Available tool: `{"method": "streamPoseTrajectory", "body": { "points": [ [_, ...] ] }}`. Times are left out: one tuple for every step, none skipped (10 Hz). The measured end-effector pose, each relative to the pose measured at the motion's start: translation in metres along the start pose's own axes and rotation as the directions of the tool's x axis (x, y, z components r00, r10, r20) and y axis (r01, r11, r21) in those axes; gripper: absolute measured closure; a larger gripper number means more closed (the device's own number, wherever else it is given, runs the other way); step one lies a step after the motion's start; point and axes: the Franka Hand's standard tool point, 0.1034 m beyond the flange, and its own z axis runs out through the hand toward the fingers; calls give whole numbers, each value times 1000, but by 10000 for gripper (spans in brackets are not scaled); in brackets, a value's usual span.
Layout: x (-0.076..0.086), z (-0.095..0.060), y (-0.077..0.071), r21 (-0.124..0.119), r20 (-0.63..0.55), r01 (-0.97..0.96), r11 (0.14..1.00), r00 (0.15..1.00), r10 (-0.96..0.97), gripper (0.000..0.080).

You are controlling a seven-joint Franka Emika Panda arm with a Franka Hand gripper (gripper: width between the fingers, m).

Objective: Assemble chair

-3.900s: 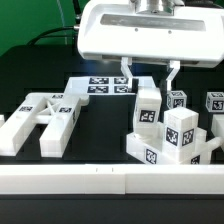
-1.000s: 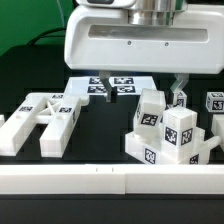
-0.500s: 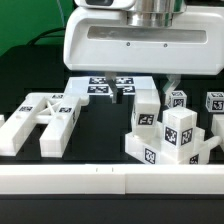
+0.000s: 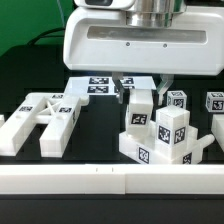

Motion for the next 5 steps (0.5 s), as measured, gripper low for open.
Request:
{"method": "streamPoseTrajectory", "body": {
  "points": [
    [-2, -1, 1, 1, -24, -58, 998, 998, 58, 506],
    [-6, -1, -1, 6, -33, -176, 984, 984, 177, 506],
    [-7, 0, -6, 11, -40, -284, 959, 958, 284, 506],
    [-7, 0, -9, 16, -54, -364, 931, 930, 365, 506],
    [-7, 0, -8, 21, -59, -424, 906, 904, 424, 506]
  ]
}}
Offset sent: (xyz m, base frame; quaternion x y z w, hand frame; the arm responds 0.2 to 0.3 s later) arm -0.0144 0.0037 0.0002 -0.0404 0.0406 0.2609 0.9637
